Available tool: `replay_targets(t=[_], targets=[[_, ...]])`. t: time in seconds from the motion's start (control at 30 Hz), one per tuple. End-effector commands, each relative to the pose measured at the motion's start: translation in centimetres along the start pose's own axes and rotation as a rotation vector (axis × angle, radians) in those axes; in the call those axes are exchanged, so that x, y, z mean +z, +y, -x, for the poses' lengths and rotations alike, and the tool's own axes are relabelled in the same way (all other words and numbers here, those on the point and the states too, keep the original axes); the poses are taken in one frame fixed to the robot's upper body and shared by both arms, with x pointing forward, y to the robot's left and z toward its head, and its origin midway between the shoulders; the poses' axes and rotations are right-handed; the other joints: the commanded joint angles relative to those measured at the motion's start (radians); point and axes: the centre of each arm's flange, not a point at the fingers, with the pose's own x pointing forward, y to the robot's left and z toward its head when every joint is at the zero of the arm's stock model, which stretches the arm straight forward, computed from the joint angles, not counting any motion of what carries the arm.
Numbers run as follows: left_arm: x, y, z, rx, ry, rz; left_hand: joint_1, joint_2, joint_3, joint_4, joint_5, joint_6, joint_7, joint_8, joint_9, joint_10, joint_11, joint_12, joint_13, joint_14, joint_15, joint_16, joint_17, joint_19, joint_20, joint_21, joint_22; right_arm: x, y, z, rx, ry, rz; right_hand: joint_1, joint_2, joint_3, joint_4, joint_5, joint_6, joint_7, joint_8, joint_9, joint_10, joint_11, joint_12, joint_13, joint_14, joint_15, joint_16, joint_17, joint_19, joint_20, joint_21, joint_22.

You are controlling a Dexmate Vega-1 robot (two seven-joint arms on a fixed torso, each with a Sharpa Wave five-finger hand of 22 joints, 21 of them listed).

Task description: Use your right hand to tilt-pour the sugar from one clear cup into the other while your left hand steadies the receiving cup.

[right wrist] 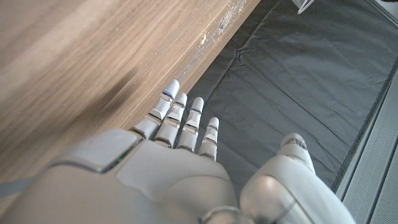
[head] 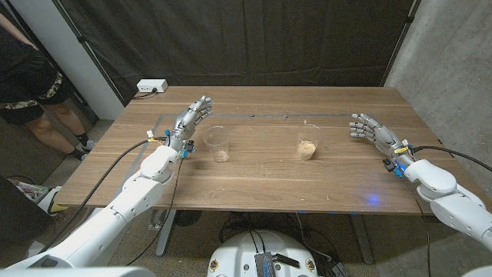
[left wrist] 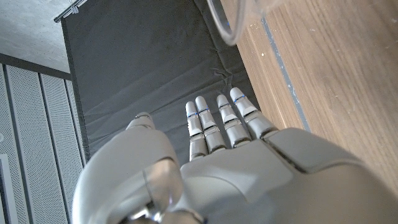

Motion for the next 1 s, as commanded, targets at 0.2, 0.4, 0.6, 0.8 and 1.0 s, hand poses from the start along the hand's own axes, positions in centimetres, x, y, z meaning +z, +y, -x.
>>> replay_targets(t=[0.2, 0.4, 0.6, 0.8, 1.0], targets=[[0.4, -1.5, 0.0, -0.004, -0.007, -0.020, -0.005, 0.000, 0.005, 0.001, 0.006, 0.011, -0.003, 0.006, 0.002, 0.012, 0.001, -0.003, 0.002, 0.012, -0.093, 0.003, 0.000, 0.012, 0.004, 0.001, 0.002, -0.5, -1.3, 2.0, 0.084, 0.026, 0.171, 0.011, -0.021, -0.011, -0.012, 0.020, -0.062, 0.001, -0.003, -0.005, -0.062, 0.003, -0.012, -0.005, -0.054, -0.143, -0.006, -0.005, -0.013, -0.048, -0.026, 0.006], [0.0, -1.5, 0.1, 0.009, -0.001, -0.015, -0.006, 0.000, 0.006, 0.001, 0.006, 0.013, -0.003, 0.006, 0.002, 0.012, 0.000, -0.004, 0.002, 0.013, -0.096, 0.003, 0.000, 0.014, 0.005, 0.001, 0.002, -0.6, -1.0, 1.9, 0.143, 0.049, 0.275, 0.024, -0.024, -0.019, -0.020, 0.034, -0.134, 0.006, -0.005, -0.012, -0.128, -0.003, -0.016, -0.015, -0.105, -0.130, -0.006, -0.009, -0.034, -0.030, -0.057, 0.007], [-0.7, -1.4, 0.2, 0.013, 0.001, -0.018, -0.006, -0.002, 0.007, 0.000, 0.006, 0.016, -0.005, 0.007, 0.001, 0.017, -0.001, -0.003, 0.002, 0.016, -0.095, 0.003, -0.001, 0.020, 0.001, 0.004, 0.002, -0.9, -0.9, 1.5, 0.176, 0.078, 0.312, 0.035, -0.024, -0.022, -0.025, 0.041, -0.171, 0.009, -0.004, -0.015, -0.152, -0.002, -0.013, -0.019, -0.125, -0.125, -0.005, -0.010, -0.046, -0.007, -0.072, 0.007], [-1.0, -1.1, 0.5, 0.017, -0.008, -0.020, -0.009, -0.004, 0.006, 0.000, 0.006, 0.015, -0.002, 0.006, 0.001, 0.019, 0.003, -0.004, 0.003, 0.019, -0.095, 0.004, -0.001, 0.023, -0.003, 0.004, 0.002, -0.7, -1.0, 1.1, 0.187, 0.085, 0.342, 0.041, -0.019, -0.021, -0.026, 0.044, -0.186, 0.015, -0.003, -0.016, -0.164, 0.009, -0.013, -0.021, -0.131, -0.122, -0.003, -0.011, -0.048, 0.000, -0.079, 0.008], [-0.6, -0.7, 1.1, 0.009, -0.016, -0.033, -0.013, -0.005, 0.006, 0.002, 0.007, 0.012, -0.002, 0.004, 0.001, 0.020, 0.000, -0.005, 0.003, 0.021, -0.094, 0.004, -0.002, 0.027, -0.003, 0.005, 0.002, -0.5, -0.9, 1.0, 0.193, 0.083, 0.381, 0.053, -0.019, -0.021, -0.030, 0.049, -0.219, 0.017, -0.004, -0.018, -0.184, 0.021, -0.013, -0.025, -0.149, -0.110, -0.004, -0.012, -0.055, 0.014, -0.090, 0.008]])
